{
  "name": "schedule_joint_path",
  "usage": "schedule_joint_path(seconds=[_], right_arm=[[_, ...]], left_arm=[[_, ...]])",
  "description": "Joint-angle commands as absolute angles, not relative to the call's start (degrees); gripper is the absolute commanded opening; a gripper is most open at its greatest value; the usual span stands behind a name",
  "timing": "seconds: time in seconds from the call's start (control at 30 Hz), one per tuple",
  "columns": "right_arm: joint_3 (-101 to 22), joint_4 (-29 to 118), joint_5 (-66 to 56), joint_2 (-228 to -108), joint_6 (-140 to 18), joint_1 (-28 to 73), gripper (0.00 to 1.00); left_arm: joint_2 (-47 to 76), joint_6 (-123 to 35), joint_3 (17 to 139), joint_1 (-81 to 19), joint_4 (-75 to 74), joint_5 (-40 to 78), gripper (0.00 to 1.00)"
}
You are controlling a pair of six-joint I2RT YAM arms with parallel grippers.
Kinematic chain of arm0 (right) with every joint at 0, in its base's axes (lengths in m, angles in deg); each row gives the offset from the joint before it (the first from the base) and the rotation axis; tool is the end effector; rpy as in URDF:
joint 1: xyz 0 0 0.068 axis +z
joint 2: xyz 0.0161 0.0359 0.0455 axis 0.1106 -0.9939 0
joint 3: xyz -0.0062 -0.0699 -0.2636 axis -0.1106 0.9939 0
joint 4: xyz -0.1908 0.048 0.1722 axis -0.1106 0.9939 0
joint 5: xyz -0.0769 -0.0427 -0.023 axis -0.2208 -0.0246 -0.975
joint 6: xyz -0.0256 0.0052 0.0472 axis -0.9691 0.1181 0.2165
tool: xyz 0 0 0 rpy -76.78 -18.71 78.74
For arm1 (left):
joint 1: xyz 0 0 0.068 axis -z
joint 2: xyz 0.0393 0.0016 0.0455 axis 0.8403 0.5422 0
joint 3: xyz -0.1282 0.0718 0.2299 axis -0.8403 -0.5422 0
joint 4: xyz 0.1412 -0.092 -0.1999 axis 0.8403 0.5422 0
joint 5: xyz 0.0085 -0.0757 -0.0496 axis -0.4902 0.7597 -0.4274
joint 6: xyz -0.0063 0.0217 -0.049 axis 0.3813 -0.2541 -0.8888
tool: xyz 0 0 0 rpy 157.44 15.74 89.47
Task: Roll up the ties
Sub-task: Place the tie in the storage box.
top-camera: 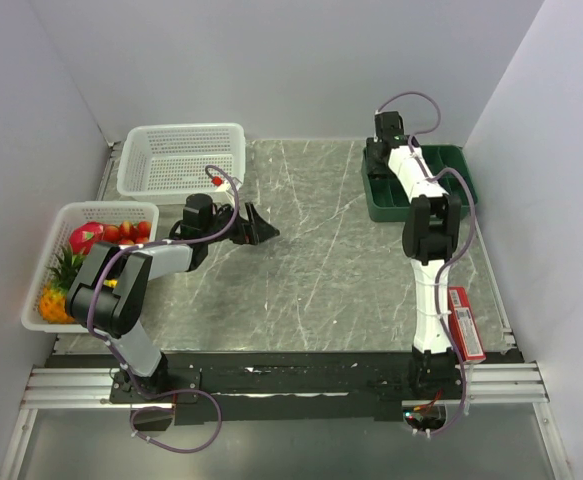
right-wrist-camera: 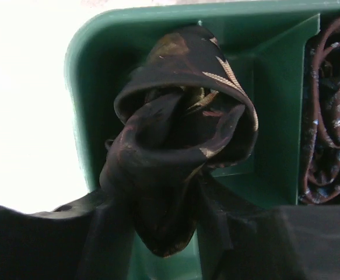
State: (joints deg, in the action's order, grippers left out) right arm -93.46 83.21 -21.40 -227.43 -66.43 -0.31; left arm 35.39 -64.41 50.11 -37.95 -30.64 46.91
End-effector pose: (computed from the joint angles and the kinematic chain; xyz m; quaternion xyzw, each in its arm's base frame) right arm 0.5431 0.0522 0.2109 -0.0124 0.9375 -0.0466 0.3447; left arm 0.3176 -0.1332 0.1878 0.0943 0.7902 -0.4666 0.3860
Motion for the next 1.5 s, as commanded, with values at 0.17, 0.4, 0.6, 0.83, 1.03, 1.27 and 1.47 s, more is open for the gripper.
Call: schedule_joint_path(seconds=[0.17, 0.4, 0.6, 0.83, 1.03, 1.27, 1.47], right_arm=[[-89.1, 86.2, -22.0, -217.0, -66.0, 0.2, 0.73], [-88.4, 86.1, -21.1, -213.4, -65.7, 0.1, 0.94], [-83.2, 78.4, -18.8, -210.7, -61.7, -1.1, 0.9], [-65.6, 56.1, 0.9, -201.3, -50.2, -8.4, 0.53], [-66.1, 53.5, 4.6, -202.0, -47.6, -10.0, 0.03], [-69.2, 44.1, 14.1, -208.4, -41.4, -11.7, 0.0], [-74.9, 43.7, 16.4, -216.6, -35.7, -12.1, 0.0]], left_arm=[[34.0, -62.5, 50.9, -37.7, -31.3, 47.8, 0.96], [34.3, -62.4, 51.2, -37.7, -31.2, 47.6, 0.96], [34.7, -62.0, 51.0, -37.7, -30.9, 47.7, 0.96], [34.9, -61.7, 50.6, -37.7, -30.8, 47.6, 0.96], [35.2, -61.1, 50.9, -37.7, -29.8, 47.4, 0.96], [36.1, -61.1, 51.0, -37.7, -30.0, 47.7, 0.96], [36.2, -61.3, 51.1, -37.7, -29.9, 47.7, 0.96]])
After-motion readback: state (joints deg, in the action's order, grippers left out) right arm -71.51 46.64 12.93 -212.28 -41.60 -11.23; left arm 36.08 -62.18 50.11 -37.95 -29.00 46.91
